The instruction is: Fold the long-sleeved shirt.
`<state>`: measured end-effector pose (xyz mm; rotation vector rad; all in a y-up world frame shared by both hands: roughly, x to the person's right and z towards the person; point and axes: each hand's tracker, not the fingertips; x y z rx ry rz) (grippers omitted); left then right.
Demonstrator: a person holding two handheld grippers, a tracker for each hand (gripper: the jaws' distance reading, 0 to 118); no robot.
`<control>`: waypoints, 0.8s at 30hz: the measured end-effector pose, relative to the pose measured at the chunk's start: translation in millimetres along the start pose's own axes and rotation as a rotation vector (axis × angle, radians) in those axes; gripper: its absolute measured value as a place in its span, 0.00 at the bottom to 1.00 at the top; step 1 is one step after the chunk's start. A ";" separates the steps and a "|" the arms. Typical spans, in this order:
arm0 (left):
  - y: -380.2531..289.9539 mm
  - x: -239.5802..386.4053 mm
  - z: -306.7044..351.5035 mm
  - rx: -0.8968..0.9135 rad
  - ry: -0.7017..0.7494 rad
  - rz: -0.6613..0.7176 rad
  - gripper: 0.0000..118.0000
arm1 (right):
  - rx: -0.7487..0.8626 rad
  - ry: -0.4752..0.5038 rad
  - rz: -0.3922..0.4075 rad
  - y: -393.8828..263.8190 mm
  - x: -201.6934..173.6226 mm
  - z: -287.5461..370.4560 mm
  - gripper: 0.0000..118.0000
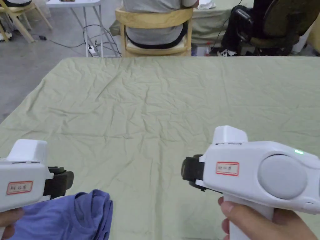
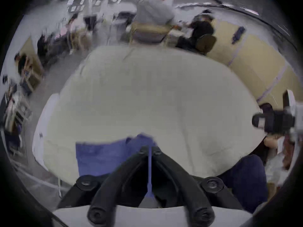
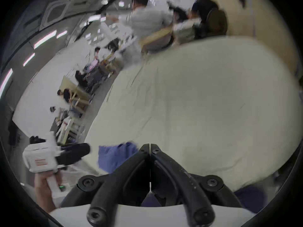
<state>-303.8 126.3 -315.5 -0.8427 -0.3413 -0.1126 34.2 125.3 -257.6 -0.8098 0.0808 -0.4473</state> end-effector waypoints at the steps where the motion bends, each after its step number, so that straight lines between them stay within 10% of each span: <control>1: 5.5 20.8 14.8 0.082 0.029 -0.068 0.02 | 0.080 -0.027 0.058 6.8 18.0 25.9 0.02; 4: 10.4 71.9 47.7 0.329 0.109 -0.138 0.01 | 0.226 -0.223 0.211 9.6 65.9 88.6 0.02; 8: 13.1 129.2 74.3 0.534 0.147 0.005 0.01 | 0.393 -0.375 0.197 6.0 110.3 160.8 0.02; 24: 18.8 239.3 136.0 0.743 0.133 0.049 0.01 | 0.708 -0.342 0.307 -3.9 90.5 236.8 0.02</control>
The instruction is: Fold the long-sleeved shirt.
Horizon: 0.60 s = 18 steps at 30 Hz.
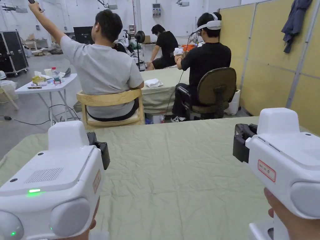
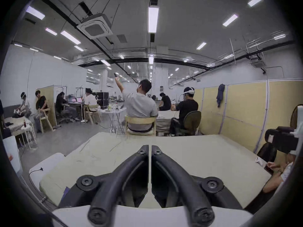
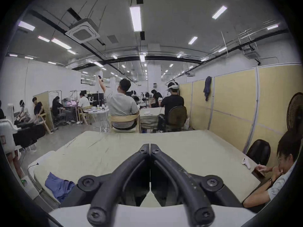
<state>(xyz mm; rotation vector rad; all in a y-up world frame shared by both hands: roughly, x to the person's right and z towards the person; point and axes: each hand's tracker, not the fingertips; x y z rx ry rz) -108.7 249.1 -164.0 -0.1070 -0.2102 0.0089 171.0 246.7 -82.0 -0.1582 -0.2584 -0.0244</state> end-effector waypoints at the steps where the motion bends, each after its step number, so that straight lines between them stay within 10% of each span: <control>1: 1.6 -0.9 2.8 0.006 0.002 -0.006 0.01 | 0.004 0.007 0.002 -1.1 -1.2 0.3 0.02; 10: 9.4 -9.3 12.4 0.029 0.008 -0.051 0.04 | 0.004 0.049 -0.047 3.3 -10.1 -3.5 0.09; 11: 9.5 -10.7 11.6 0.034 -0.008 -0.052 0.20 | 0.011 0.056 -0.042 4.3 -10.7 -5.6 0.28; 13: 8.1 -10.3 6.5 0.015 -0.007 -0.072 1.00 | 0.012 0.056 -0.029 5.2 -12.4 -13.5 1.00; 18: 10.3 -10.1 6.5 0.042 0.034 -0.113 1.00 | 0.026 0.028 -0.015 -3.8 -14.0 -15.3 1.00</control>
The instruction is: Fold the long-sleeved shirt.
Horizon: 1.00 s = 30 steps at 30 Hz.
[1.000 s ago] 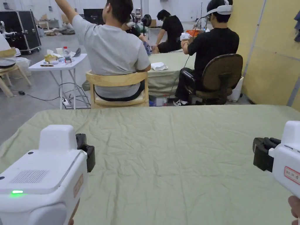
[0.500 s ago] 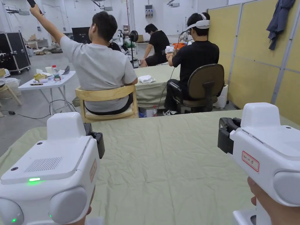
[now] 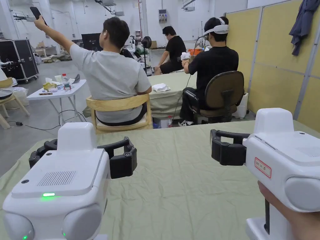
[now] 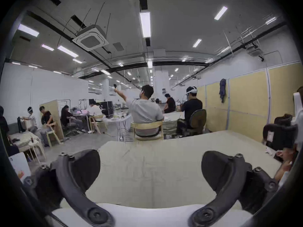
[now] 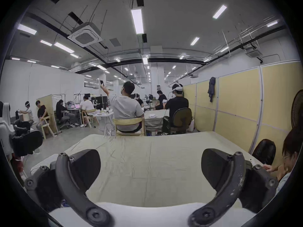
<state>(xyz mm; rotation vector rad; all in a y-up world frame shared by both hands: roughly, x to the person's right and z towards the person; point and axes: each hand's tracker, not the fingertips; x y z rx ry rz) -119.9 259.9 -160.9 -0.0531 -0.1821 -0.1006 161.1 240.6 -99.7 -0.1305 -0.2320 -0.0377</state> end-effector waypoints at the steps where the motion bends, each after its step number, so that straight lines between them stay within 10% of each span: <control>1: 1.8 -2.5 -1.4 0.004 -0.004 0.017 1.00 | 0.001 0.002 0.002 -1.7 -0.1 -0.7 1.00; 30: -5.2 -6.9 6.5 -0.015 -0.020 0.058 1.00 | -0.058 -0.004 -0.032 6.7 -15.2 -1.3 1.00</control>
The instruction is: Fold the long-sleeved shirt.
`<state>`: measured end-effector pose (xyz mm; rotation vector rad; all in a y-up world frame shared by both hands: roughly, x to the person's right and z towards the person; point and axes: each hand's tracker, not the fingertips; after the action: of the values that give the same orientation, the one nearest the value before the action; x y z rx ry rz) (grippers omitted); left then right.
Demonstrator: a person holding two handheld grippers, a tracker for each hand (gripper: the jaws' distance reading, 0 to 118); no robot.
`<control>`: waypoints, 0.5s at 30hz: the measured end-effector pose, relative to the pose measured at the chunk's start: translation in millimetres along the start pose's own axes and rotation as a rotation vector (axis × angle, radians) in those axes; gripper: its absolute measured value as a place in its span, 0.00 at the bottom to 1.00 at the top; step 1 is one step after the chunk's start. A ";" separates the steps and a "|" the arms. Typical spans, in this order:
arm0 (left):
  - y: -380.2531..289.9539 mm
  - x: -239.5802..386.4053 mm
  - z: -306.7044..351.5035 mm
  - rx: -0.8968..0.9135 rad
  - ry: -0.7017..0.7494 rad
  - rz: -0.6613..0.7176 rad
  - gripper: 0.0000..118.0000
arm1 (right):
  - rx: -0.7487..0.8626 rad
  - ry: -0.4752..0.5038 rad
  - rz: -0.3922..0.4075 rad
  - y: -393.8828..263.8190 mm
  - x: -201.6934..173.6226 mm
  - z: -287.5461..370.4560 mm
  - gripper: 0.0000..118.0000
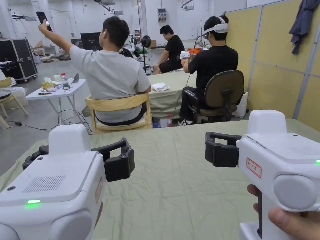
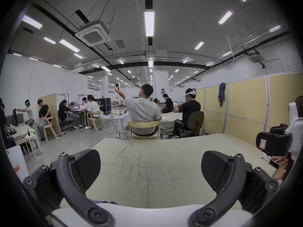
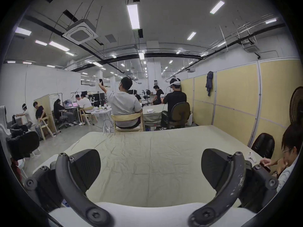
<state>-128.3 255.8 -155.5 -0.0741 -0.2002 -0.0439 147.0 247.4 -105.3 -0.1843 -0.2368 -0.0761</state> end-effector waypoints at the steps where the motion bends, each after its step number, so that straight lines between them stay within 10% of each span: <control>1: 0.3 0.3 0.2 0.000 -0.005 0.001 1.00 | 0.004 0.003 0.000 0.3 -0.1 0.9 1.00; 15: -0.3 2.9 3.2 0.009 -0.011 -0.022 1.00 | 0.004 -0.038 0.014 -4.0 1.1 1.4 1.00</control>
<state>-126.1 255.6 -151.7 -0.0632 -0.2118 -0.0644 147.3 243.8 -103.0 -0.1838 -0.2740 -0.0586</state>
